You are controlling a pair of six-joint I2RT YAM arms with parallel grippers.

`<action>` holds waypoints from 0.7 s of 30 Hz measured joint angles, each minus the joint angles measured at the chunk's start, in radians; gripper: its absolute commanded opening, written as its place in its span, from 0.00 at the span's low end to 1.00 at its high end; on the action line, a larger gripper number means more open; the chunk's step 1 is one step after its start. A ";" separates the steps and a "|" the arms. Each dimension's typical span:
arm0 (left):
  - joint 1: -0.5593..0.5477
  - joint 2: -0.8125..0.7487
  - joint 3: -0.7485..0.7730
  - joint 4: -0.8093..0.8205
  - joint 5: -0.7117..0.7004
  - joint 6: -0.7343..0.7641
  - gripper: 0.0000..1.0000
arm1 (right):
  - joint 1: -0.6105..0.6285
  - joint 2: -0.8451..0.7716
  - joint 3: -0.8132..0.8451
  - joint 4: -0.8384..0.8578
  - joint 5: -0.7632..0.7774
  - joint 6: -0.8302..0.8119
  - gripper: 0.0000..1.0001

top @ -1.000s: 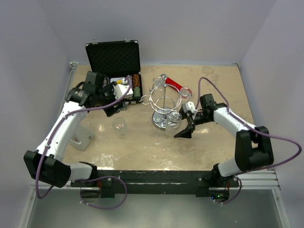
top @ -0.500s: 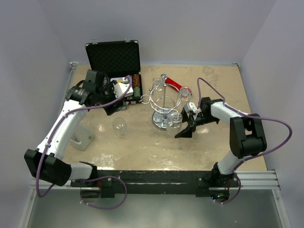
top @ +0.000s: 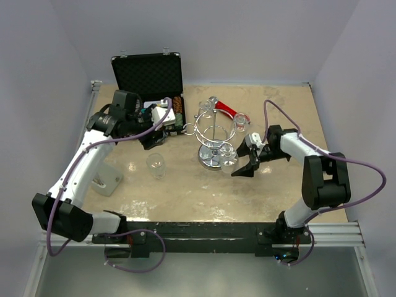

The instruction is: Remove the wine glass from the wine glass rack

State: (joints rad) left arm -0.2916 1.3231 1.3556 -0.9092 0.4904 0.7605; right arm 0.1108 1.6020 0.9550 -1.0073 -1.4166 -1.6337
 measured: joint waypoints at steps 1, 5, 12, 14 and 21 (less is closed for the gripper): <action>-0.002 -0.002 0.000 0.007 0.010 0.000 0.72 | 0.000 -0.001 0.000 0.000 0.010 -0.007 0.29; -0.022 -0.035 -0.005 0.030 0.046 0.003 0.72 | 0.000 -0.018 -0.013 0.000 0.042 -0.031 0.25; -0.240 -0.189 -0.008 0.090 0.062 0.124 0.72 | 0.000 -0.064 -0.036 -0.002 0.063 -0.033 0.25; -0.342 -0.224 -0.007 0.141 0.065 0.166 0.72 | 0.000 -0.087 -0.046 -0.003 0.065 -0.027 0.24; -0.570 -0.159 -0.003 0.254 0.099 0.305 0.69 | 0.000 -0.156 -0.060 -0.006 0.038 0.002 0.17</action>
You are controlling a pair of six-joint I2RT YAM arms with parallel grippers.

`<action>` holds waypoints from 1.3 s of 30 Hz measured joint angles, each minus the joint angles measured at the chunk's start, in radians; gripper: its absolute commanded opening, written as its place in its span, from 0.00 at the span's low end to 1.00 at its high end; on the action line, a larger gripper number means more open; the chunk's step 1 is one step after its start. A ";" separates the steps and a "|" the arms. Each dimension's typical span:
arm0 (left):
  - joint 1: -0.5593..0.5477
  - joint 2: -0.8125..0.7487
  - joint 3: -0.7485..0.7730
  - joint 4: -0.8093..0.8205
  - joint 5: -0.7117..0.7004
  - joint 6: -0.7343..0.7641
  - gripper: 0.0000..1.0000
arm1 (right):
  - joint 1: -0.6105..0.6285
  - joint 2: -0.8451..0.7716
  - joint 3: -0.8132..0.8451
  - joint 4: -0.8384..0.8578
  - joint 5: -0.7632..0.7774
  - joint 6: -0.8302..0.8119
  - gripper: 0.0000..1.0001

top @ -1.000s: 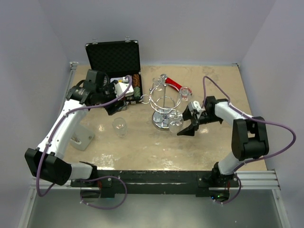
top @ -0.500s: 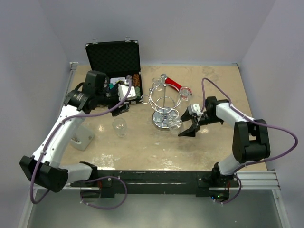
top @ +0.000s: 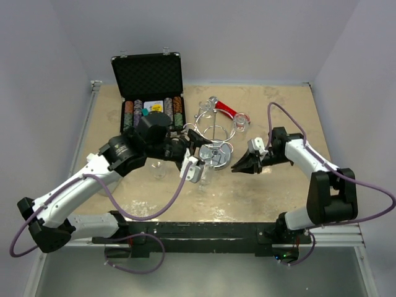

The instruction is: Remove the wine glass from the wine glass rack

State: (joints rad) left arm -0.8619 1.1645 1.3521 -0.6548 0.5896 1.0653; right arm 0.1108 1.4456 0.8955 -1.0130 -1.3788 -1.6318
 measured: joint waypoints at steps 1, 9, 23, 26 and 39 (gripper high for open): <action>-0.001 0.010 -0.016 0.008 0.000 0.007 0.70 | 0.000 0.005 -0.002 -0.001 -0.001 -0.001 0.17; -0.002 -0.044 -0.187 -0.022 -0.049 0.024 0.70 | -0.036 0.042 -0.004 -0.001 -0.002 0.032 0.35; 0.122 0.183 -0.124 -0.105 -0.282 -0.517 0.70 | -0.246 -0.200 0.142 0.092 0.081 0.373 0.69; 0.174 0.200 -0.110 -0.112 -0.284 -0.570 0.70 | -0.277 -0.334 0.133 0.291 0.175 0.630 0.82; 0.319 0.539 0.119 -0.149 -0.284 -0.740 0.72 | -0.275 -0.591 0.127 0.755 0.567 1.332 0.91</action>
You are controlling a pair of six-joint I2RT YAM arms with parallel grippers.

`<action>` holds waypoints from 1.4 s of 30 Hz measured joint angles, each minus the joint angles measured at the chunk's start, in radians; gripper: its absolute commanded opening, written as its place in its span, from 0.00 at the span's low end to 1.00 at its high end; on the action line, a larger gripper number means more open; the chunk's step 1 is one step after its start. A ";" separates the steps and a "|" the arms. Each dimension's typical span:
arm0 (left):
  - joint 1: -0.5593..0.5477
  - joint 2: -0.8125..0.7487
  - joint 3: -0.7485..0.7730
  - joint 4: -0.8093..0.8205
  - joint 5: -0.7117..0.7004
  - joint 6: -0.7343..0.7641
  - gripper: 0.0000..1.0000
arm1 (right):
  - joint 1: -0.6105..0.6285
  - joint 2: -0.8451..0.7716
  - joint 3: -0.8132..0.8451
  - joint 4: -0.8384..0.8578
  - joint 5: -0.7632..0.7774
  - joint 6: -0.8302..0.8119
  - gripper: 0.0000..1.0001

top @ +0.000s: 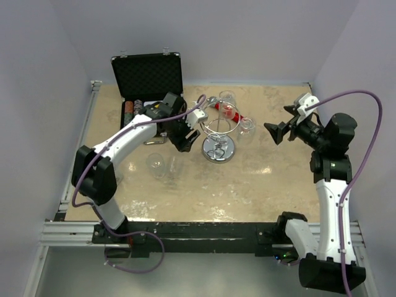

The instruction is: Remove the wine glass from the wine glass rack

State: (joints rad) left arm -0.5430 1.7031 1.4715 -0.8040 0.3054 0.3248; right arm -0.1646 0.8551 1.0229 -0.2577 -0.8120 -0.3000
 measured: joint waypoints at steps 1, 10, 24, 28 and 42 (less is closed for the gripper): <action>0.006 0.017 -0.002 -0.003 0.001 -0.006 0.71 | 0.000 0.002 0.000 -0.003 0.017 0.015 0.91; 0.024 0.035 -0.025 0.013 0.062 0.009 0.68 | 0.000 -0.056 0.000 0.010 0.060 0.081 0.91; 0.051 -0.181 -0.258 -0.062 0.175 0.310 0.71 | 0.000 -0.050 -0.011 0.020 0.057 0.110 0.91; 0.101 -0.106 -0.176 -0.144 0.218 0.432 0.70 | 0.000 -0.050 -0.019 0.019 0.053 0.116 0.91; 0.228 0.232 0.099 -0.473 0.395 0.846 0.70 | 0.000 -0.063 -0.007 -0.069 0.061 0.087 0.91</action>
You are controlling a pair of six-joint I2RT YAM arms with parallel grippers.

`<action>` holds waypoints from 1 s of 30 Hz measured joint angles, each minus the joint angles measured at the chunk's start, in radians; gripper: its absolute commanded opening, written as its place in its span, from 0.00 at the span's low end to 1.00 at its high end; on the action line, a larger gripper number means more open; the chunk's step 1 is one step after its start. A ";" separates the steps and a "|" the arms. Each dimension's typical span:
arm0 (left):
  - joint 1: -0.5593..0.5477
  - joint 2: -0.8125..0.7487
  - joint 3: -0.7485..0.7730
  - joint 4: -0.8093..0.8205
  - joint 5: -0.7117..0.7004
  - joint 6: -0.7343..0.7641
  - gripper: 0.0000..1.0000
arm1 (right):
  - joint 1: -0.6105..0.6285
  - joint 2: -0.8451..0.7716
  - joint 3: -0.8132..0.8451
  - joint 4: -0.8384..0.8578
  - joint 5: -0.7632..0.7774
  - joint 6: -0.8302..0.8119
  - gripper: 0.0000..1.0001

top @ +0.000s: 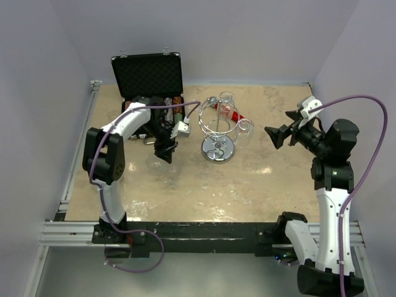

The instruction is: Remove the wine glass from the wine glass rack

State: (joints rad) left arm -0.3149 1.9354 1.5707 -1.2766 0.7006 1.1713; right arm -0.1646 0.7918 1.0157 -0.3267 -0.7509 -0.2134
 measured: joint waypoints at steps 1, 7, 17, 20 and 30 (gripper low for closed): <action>-0.001 0.015 0.006 -0.005 0.010 0.008 0.71 | 0.000 -0.001 0.004 -0.009 0.001 -0.004 0.91; -0.002 0.091 0.027 -0.018 0.044 0.044 0.71 | 0.000 -0.002 0.032 -0.033 0.005 -0.019 0.91; -0.001 0.110 0.006 -0.033 0.075 0.054 0.53 | 0.000 0.011 0.035 -0.064 0.020 -0.034 0.91; 0.000 0.081 -0.045 -0.037 0.101 0.056 0.38 | 0.000 0.016 0.035 -0.064 0.027 -0.035 0.91; -0.004 0.048 -0.129 -0.134 0.185 0.052 0.00 | 0.000 0.045 0.035 -0.062 0.026 -0.042 0.91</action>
State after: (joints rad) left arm -0.3187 1.9835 1.4414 -1.4101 0.8852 1.2236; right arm -0.1646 0.8364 1.0508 -0.3889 -0.7246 -0.2558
